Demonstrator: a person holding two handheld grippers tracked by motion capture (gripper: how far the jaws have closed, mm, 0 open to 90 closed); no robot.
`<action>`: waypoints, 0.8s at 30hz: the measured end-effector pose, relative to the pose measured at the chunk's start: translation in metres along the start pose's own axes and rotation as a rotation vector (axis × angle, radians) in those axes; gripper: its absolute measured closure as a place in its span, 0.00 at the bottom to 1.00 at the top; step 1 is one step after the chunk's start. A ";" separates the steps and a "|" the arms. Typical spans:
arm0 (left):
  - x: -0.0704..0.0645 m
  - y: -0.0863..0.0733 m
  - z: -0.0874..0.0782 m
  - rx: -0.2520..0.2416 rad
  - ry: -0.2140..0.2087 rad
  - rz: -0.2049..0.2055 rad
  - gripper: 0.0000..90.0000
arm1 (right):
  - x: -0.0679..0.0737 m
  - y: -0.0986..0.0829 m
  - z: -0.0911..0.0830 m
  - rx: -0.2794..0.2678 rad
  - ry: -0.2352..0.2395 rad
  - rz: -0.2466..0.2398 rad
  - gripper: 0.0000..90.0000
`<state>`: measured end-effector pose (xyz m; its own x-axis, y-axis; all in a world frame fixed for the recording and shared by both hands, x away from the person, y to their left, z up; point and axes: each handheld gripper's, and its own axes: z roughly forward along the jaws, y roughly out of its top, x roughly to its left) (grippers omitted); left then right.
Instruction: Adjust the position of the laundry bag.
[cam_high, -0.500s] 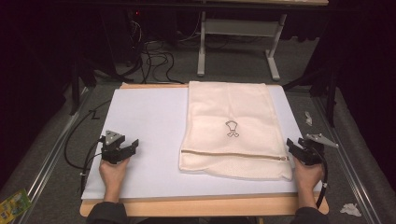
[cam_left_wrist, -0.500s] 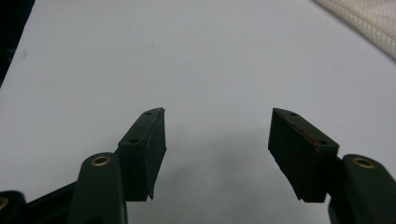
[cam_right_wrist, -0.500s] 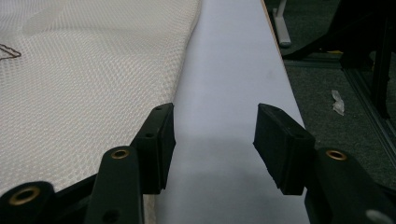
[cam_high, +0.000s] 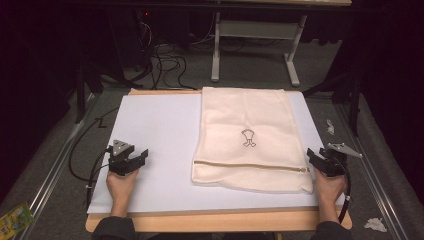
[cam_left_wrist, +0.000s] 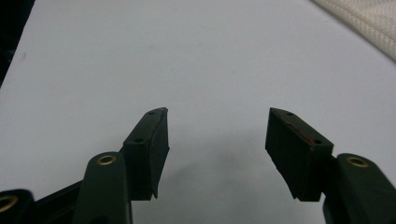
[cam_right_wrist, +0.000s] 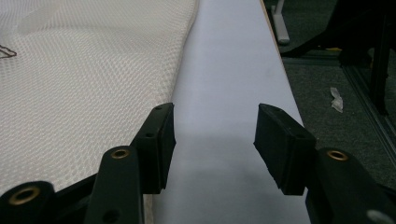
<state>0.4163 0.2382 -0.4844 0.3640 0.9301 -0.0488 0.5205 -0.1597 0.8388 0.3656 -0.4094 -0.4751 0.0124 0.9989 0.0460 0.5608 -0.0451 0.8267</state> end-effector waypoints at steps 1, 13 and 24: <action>0.000 0.000 0.000 0.000 0.000 -0.001 0.44 | 0.000 0.000 0.000 0.000 -0.002 0.003 0.53; 0.003 0.000 0.000 0.001 -0.015 -0.020 0.42 | 0.005 0.001 0.001 0.022 -0.014 -0.029 0.51; 0.006 0.002 0.001 0.011 -0.032 -0.044 0.43 | 0.003 0.002 0.002 0.024 0.036 -0.042 0.51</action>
<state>0.4204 0.2432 -0.4835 0.3652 0.9252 -0.1034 0.5454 -0.1227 0.8292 0.3681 -0.4067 -0.4744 -0.0406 0.9987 0.0322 0.5799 -0.0027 0.8147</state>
